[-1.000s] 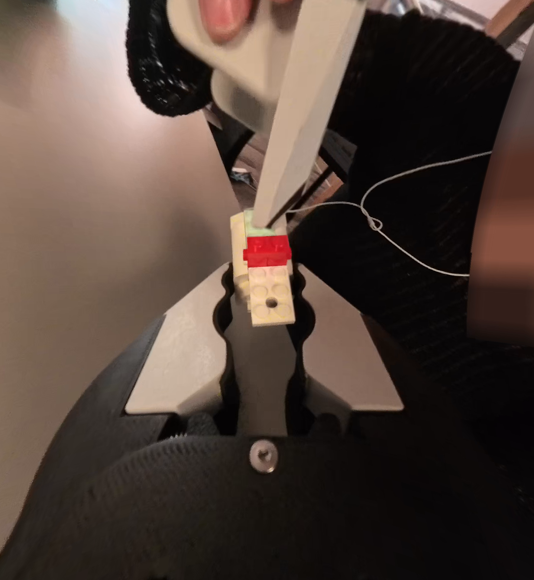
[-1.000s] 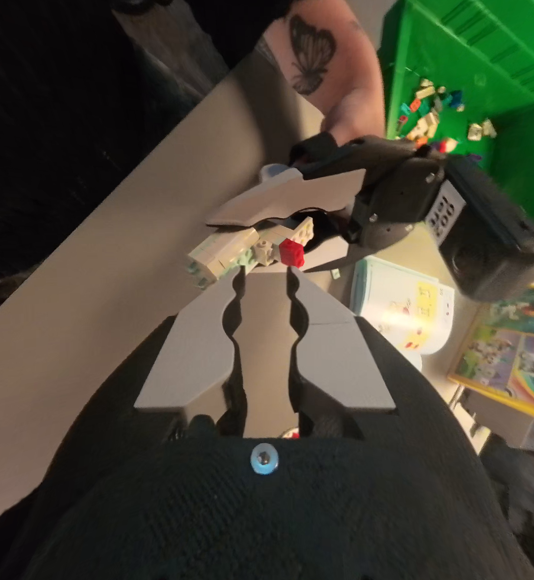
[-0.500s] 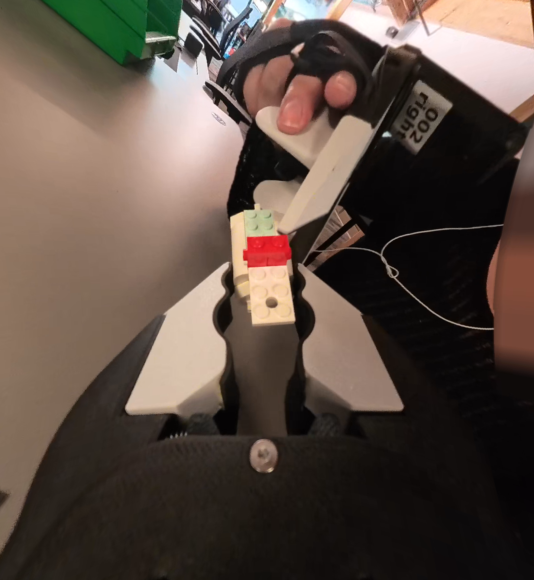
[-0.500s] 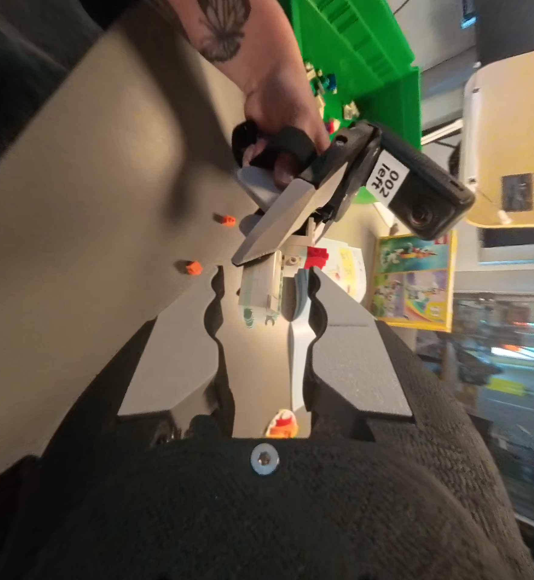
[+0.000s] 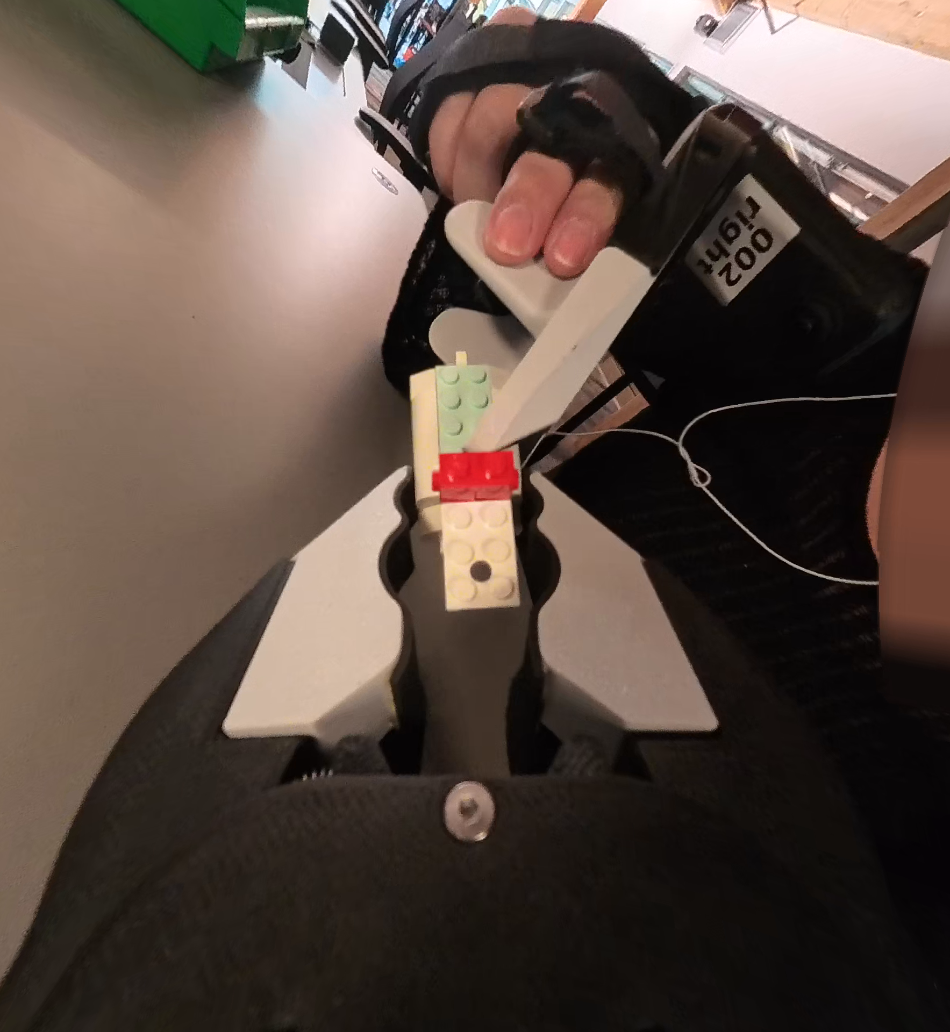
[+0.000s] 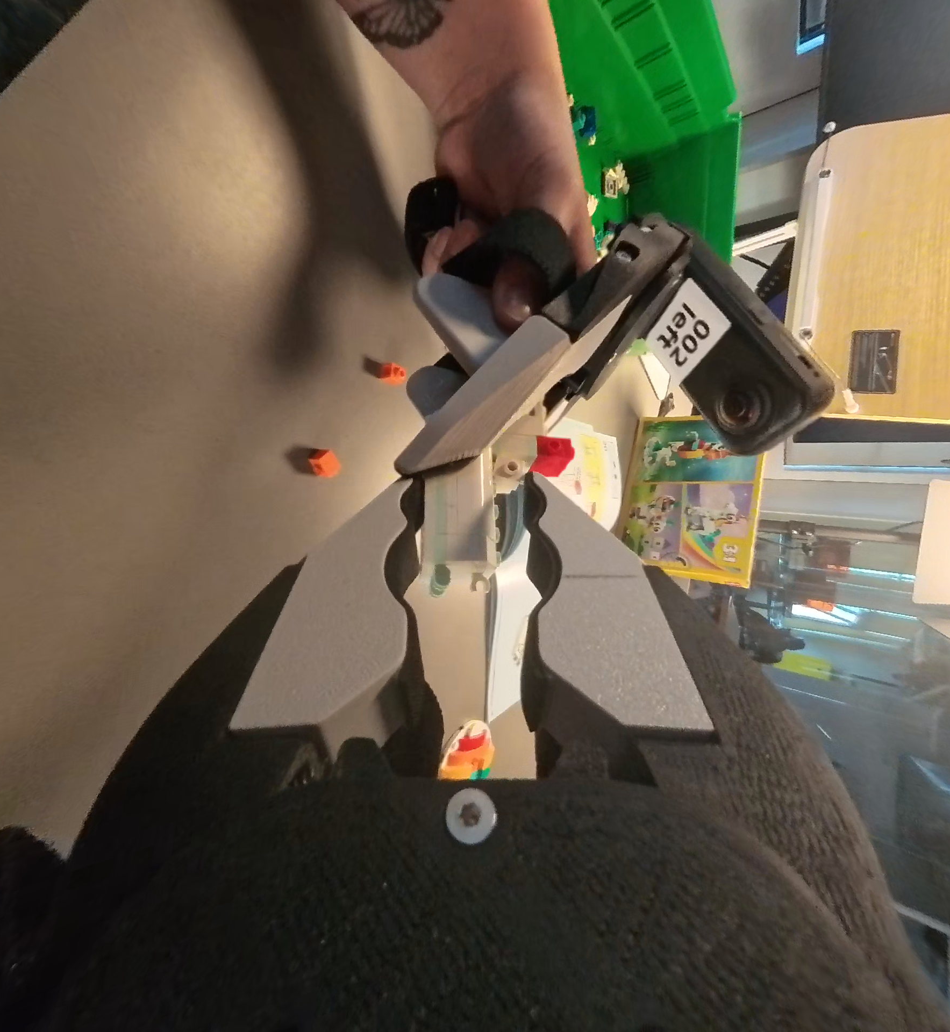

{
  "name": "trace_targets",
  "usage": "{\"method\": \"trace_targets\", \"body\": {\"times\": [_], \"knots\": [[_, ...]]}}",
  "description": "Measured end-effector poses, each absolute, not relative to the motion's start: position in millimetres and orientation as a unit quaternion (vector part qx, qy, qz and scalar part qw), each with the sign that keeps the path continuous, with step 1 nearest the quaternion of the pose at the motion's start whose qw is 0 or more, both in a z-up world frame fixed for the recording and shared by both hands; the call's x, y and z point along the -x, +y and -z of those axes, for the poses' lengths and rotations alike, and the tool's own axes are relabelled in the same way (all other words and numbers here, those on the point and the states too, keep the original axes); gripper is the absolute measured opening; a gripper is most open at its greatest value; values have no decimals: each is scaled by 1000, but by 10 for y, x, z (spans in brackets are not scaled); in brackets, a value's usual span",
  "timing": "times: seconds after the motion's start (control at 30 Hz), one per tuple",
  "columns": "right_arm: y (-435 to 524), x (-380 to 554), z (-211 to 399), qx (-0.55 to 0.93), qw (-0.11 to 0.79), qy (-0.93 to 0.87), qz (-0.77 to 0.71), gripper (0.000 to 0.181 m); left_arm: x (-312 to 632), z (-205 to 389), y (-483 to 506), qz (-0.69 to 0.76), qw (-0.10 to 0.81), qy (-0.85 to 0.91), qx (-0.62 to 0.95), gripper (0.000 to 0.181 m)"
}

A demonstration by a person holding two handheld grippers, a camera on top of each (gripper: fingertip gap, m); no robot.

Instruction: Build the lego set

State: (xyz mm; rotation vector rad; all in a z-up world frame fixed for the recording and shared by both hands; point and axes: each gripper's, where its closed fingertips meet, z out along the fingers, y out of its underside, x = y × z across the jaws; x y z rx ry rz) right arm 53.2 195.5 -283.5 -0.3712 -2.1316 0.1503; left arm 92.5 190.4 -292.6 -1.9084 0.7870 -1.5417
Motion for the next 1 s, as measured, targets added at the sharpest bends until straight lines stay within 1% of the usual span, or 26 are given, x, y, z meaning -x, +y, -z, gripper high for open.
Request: {"method": "trace_targets", "body": {"times": [0.2,0.27,0.37,0.53,0.6,0.8,1.0], "knots": [[1913,-607,2969,123,431,-893,-45,34,-1000,3074,1850,559,240,305,733,36],[1924,-612,2973,125,428,-894,-41,34,-1003,3077,1864,558,242,302,734,36],[1955,-593,2881,151,446,-879,-70,34,-987,2977,1902,570,264,288,723,36],[2074,-562,2654,207,504,-829,-127,30,-909,2735,1996,595,321,261,689,39],[2106,-562,2636,222,513,-817,-144,30,-902,2725,2022,590,331,258,690,40],[2232,-566,2617,249,542,-789,-147,30,-836,2717,2125,588,355,236,688,40],[2407,-611,2502,283,574,-754,-148,30,-688,2577,2291,565,431,206,672,42]]}}
